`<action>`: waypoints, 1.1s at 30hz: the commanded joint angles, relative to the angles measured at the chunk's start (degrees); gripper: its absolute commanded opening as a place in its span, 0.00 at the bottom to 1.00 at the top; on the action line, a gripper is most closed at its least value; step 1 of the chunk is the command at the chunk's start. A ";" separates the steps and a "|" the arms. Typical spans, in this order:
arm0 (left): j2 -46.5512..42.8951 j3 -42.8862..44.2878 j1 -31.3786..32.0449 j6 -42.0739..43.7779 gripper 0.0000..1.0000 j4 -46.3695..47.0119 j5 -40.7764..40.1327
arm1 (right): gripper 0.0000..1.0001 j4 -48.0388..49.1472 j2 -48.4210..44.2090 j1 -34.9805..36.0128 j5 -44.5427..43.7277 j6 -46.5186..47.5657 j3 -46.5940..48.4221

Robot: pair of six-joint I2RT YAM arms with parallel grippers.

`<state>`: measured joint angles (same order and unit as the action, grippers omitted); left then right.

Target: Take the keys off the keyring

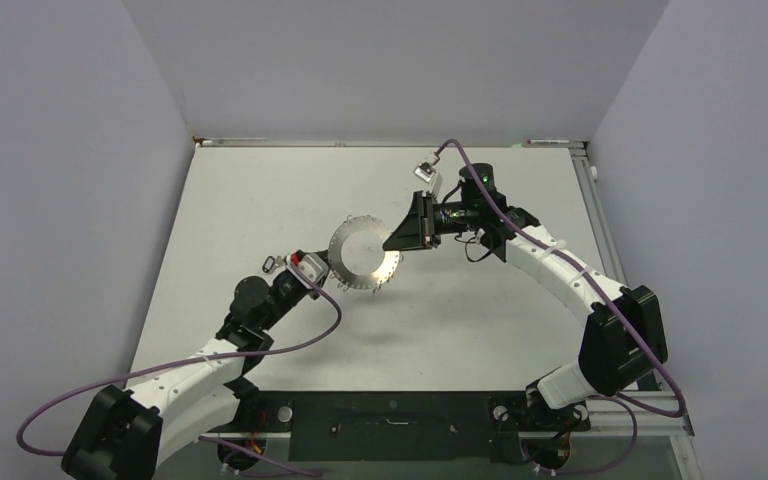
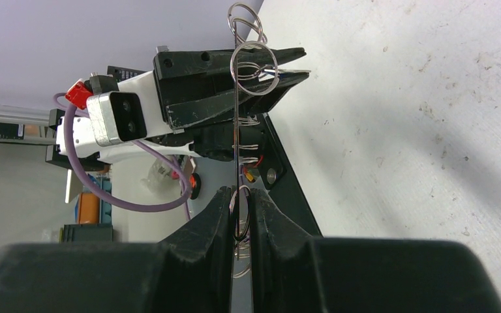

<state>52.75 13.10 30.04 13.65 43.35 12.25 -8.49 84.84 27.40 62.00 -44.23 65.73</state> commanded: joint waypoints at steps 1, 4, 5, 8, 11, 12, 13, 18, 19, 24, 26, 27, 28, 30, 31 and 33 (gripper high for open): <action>-0.74 0.77 0.21 -0.02 0.12 1.71 1.14 | 0.05 4.04 -3.16 -0.69 1.88 -0.76 0.24; -2.21 0.66 0.15 0.23 0.06 -1.27 1.62 | 0.05 4.10 -3.38 -1.28 2.07 -0.77 0.74; -2.90 0.55 0.11 0.24 0.06 -2.27 2.08 | 0.05 4.10 -3.38 -1.44 2.15 -0.75 1.05; -4.40 0.37 0.10 0.04 0.19 -5.31 4.07 | 0.05 4.24 -3.49 -1.55 2.27 -0.94 1.33; -4.23 0.47 0.10 -0.20 0.26 -6.17 5.10 | 0.05 5.56 -3.44 -1.49 2.65 -2.31 0.88; -3.89 0.48 0.10 -0.20 0.26 -6.11 5.13 | 0.05 5.78 -3.45 -1.55 2.74 -2.47 0.84; -3.44 0.62 0.10 -0.14 0.26 -5.97 5.20 | 0.05 5.85 -3.38 -1.51 2.77 -2.52 0.77; -2.05 1.56 -0.40 -0.29 0.17 -5.32 5.94 | 0.05 5.92 -3.58 -1.52 3.04 -2.79 0.73; -1.96 1.64 -0.42 -0.36 0.17 -5.04 6.10 | 0.05 6.02 -3.60 -1.54 3.04 -2.79 0.68; -2.01 2.01 -0.41 -0.92 0.50 -4.53 6.69 | 0.05 6.03 -3.65 -1.50 3.05 -2.88 0.55; -2.04 1.91 -0.42 -1.04 0.53 -4.51 7.07 | 0.05 6.03 -3.79 -1.39 3.08 -2.86 0.44; -2.04 1.92 -0.42 -1.08 0.54 -4.44 7.09 | 0.05 6.03 -3.78 -1.38 3.04 -2.92 0.41; -1.96 1.95 -0.42 -1.12 0.55 -4.23 7.05 | 0.05 6.07 -3.85 -1.38 3.04 -2.96 0.37; -1.64 2.10 -0.42 -1.25 0.56 -3.80 6.88 | 0.05 6.18 -3.95 -1.38 3.04 -3.01 0.20; -1.37 2.22 -0.42 -1.44 0.57 -3.49 6.46 | 0.05 6.25 -3.95 -1.37 3.04 -3.14 0.19; -0.75 2.63 -0.42 -2.05 0.59 -2.65 4.93 | 0.05 6.44 -3.95 -1.38 3.04 -3.34 0.07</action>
<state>51.09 13.10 29.89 12.95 37.26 18.15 -6.07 84.07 26.22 63.46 -46.30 65.67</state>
